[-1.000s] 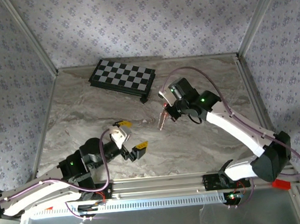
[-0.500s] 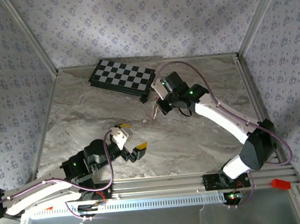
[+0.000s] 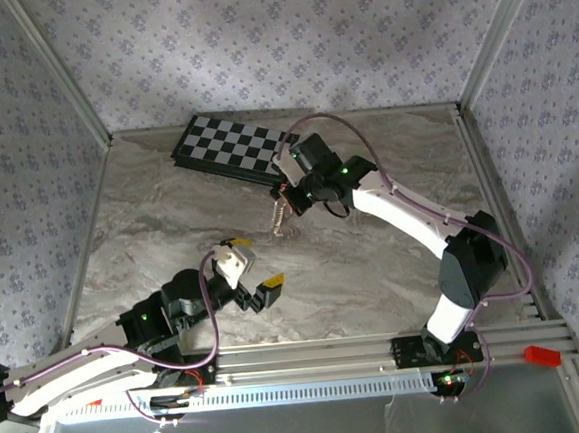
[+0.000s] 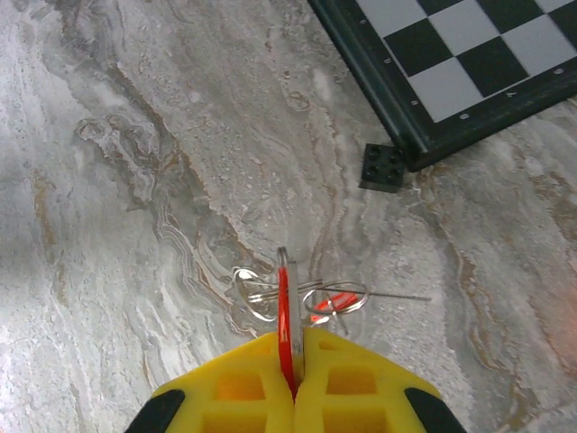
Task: Put the keys on the keyring
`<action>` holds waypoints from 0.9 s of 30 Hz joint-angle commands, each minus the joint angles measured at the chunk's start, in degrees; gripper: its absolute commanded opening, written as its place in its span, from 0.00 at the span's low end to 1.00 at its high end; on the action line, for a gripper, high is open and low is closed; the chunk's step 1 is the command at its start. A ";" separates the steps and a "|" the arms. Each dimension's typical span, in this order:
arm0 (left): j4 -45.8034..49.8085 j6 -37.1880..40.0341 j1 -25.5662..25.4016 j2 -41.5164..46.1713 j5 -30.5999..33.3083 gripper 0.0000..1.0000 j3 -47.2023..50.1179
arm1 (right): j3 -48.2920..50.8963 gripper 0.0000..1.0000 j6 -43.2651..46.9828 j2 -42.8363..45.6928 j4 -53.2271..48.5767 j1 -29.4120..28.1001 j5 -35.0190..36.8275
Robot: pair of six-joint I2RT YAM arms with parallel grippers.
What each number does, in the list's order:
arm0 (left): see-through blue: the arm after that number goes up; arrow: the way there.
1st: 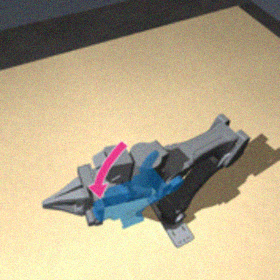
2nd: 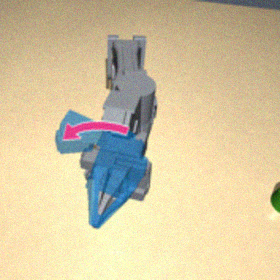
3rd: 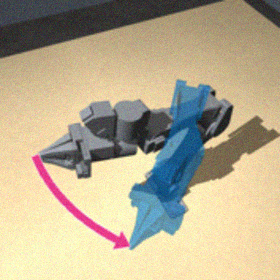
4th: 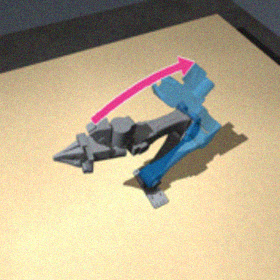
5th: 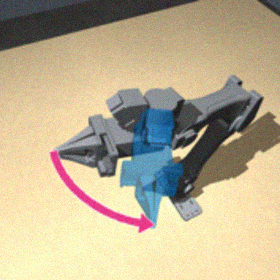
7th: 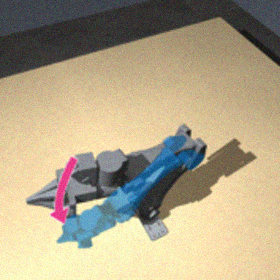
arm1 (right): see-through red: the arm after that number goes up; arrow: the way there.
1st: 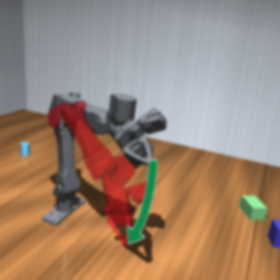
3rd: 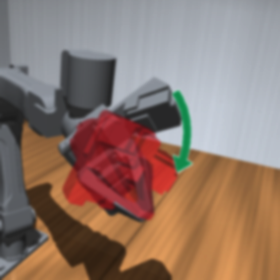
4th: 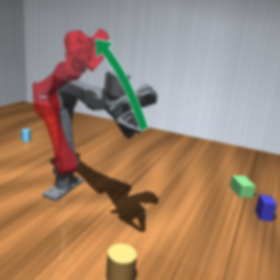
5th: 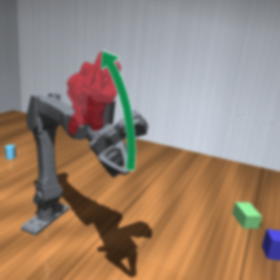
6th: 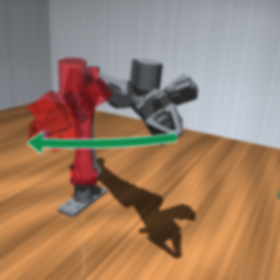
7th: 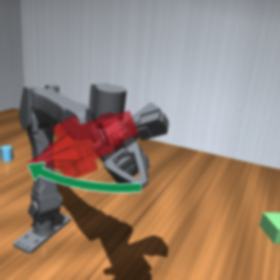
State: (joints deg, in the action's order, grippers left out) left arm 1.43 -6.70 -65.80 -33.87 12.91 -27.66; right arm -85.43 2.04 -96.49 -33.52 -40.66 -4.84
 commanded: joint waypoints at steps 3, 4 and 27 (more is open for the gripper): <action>-2.29 0.17 -0.29 0.68 0.80 1.00 0.54 | -3.25 0.00 -1.70 -1.94 1.79 -1.21 -1.48; -2.56 0.25 -0.23 0.76 0.88 0.99 0.59 | -3.19 0.00 -1.77 -2.04 1.79 -1.34 -1.49; -1.78 1.90 -0.25 2.23 2.82 0.99 0.76 | 10.42 0.00 -0.90 6.00 1.26 -0.91 -1.34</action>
State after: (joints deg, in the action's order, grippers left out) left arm 0.64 -5.45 -65.80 -32.51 14.66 -26.79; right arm -76.51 1.26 -93.10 -31.99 -41.89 -5.50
